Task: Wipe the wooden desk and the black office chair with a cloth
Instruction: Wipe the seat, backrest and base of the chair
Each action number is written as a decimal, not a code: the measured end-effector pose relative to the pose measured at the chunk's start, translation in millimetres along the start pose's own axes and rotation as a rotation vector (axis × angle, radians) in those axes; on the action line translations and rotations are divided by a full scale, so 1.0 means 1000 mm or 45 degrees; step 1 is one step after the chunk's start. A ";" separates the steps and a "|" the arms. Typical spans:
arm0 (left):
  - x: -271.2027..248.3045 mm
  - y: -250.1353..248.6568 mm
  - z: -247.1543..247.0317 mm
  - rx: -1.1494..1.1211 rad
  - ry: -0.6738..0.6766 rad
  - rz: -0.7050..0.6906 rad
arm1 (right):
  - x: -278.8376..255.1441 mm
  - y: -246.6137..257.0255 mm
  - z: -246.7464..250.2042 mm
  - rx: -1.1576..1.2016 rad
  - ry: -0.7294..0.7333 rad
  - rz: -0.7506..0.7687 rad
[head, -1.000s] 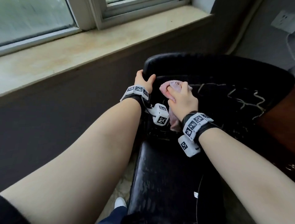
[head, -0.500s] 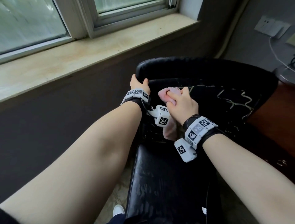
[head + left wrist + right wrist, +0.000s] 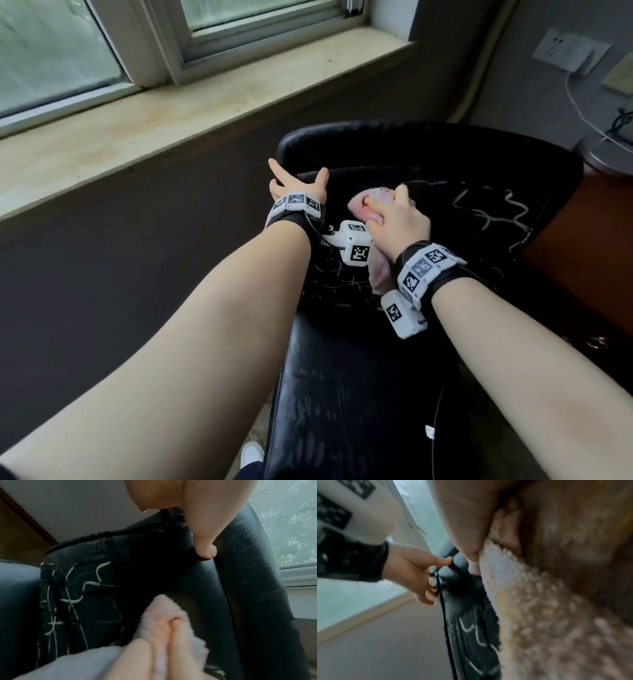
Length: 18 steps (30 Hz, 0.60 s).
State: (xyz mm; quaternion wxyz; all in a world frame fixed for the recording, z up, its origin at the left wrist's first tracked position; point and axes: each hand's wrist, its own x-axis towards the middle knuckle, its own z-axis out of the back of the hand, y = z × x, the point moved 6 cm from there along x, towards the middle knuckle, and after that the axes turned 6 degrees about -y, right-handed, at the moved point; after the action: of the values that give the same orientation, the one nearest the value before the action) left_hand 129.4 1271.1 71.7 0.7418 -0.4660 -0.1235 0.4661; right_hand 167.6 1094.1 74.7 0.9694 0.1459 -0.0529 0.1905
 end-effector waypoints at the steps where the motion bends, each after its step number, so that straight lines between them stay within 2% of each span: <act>1: 0.000 0.000 -0.001 0.006 -0.012 -0.005 | -0.005 -0.005 -0.010 -0.032 0.050 0.006; 6: -0.005 -0.008 0.000 0.073 -0.049 -0.034 | -0.026 -0.026 -0.030 0.040 0.155 -0.110; 10: -0.021 -0.028 0.006 0.159 -0.291 -0.191 | -0.028 -0.035 -0.008 0.241 0.014 -0.256; 12: -0.035 -0.043 0.003 0.256 -0.368 -0.420 | -0.026 -0.037 0.012 0.267 -0.085 -0.222; 13: -0.042 -0.050 -0.002 0.304 -0.350 -0.576 | -0.024 -0.036 0.024 0.272 -0.131 -0.177; 16: -0.061 -0.061 -0.023 0.444 -0.219 -1.001 | -0.015 -0.037 0.059 0.297 -0.299 -0.133; 18: -0.066 -0.063 -0.033 0.508 -0.142 -1.152 | -0.005 -0.040 0.075 0.330 -0.386 -0.127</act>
State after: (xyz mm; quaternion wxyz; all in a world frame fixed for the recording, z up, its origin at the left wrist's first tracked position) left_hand 150.9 1190.9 121.4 0.9367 -0.1890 -0.2612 0.1363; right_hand 174.2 1034.5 134.8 0.9317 0.2989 -0.1658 0.1233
